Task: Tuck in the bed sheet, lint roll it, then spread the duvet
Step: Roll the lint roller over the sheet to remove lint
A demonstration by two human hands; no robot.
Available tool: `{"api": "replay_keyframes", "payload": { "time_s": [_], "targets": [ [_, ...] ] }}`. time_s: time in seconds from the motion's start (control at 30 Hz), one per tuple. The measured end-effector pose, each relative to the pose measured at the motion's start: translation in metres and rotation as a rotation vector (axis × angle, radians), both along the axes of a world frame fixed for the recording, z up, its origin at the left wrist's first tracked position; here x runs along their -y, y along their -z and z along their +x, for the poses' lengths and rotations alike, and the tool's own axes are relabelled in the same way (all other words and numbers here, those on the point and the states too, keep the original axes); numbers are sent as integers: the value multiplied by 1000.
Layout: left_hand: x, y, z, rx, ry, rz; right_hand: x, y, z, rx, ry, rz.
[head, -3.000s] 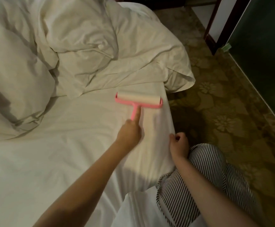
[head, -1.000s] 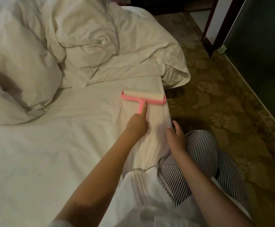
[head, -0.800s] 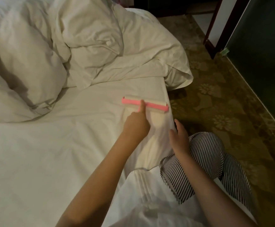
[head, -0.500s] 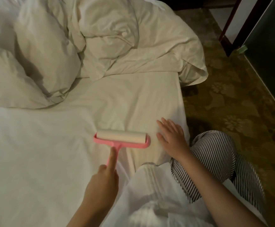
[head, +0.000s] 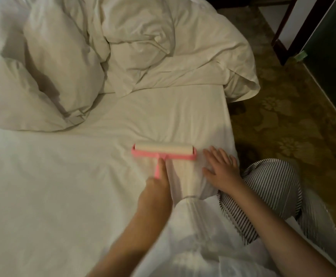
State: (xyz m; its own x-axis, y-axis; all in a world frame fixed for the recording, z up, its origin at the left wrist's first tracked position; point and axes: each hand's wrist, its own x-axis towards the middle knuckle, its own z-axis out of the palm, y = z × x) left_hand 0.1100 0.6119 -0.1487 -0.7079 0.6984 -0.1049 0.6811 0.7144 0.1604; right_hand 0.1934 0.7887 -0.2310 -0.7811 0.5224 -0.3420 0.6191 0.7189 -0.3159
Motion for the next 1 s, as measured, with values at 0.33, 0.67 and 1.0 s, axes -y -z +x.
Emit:
{"api": "replay_keyframes", "payload": {
  "time_s": [0.33,0.67,1.0],
  "targets": [
    [-86,7,-64,232,-130,28,6,-8,3,13,-84,11],
    [64,-40,-28,148,-199,237,40,-18,-21,-107,-13,103],
    [109,2,-77,82,-348,26,147,10,-57,-232,-362,131]
  ]
}}
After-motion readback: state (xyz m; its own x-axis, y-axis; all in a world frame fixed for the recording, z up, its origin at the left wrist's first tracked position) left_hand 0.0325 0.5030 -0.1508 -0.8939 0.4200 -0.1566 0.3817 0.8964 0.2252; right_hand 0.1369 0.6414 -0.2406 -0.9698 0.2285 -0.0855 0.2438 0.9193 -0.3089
